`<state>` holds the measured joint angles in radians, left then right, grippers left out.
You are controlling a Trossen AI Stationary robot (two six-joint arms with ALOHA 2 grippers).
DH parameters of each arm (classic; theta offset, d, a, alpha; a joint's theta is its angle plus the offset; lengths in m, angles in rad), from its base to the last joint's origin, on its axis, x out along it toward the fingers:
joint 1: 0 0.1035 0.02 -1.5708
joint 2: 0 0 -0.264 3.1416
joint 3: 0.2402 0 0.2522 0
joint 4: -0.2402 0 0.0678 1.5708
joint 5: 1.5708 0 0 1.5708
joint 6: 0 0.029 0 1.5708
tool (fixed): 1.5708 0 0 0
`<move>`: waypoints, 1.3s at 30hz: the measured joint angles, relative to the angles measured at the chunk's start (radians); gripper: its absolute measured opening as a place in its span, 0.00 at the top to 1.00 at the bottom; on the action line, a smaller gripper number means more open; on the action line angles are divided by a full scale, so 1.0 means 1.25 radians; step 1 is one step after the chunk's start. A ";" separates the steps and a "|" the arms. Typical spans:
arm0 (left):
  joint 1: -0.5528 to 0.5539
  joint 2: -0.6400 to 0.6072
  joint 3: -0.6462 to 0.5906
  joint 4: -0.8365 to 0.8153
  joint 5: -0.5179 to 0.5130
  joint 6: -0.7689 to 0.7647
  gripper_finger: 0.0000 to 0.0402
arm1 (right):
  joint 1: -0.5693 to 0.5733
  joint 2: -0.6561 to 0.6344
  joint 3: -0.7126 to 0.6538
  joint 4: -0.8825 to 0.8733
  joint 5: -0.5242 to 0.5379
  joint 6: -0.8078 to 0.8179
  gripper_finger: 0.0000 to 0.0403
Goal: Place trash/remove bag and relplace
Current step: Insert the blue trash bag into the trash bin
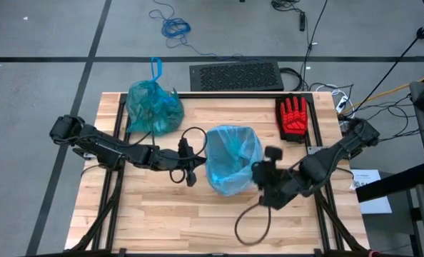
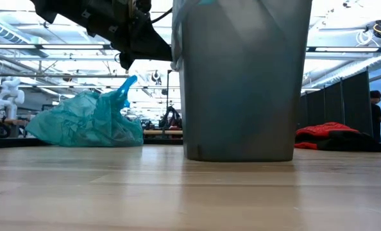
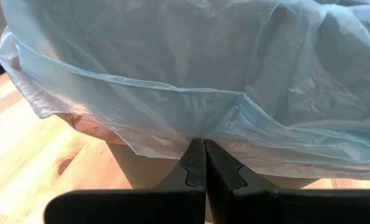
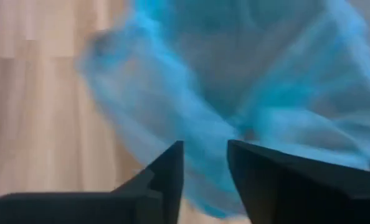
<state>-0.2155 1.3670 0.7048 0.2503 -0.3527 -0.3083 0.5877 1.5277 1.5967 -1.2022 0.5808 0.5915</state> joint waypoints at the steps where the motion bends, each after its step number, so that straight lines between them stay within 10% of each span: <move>1: 0.000 0.000 0.000 0.000 0.000 0.000 1.00 | -0.008 -0.008 0.000 -0.024 0.005 0.016 0.74; 7: 0.000 0.000 0.000 0.002 -0.005 0.000 1.00 | -0.080 -0.037 0.000 -0.044 -0.053 0.016 0.98; 18: 0.000 0.000 0.000 -0.005 -0.016 -0.001 1.00 | -0.064 -0.037 0.000 -0.073 -0.176 0.081 1.00; 39: 0.000 0.000 0.000 -0.005 -0.036 -0.011 1.00 | 0.032 -0.036 -0.163 -0.042 -0.069 0.253 1.00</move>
<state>-0.2153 1.3674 0.7048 0.2443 -0.3982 -0.3215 0.6273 1.4826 1.3926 -1.2551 0.4941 0.9084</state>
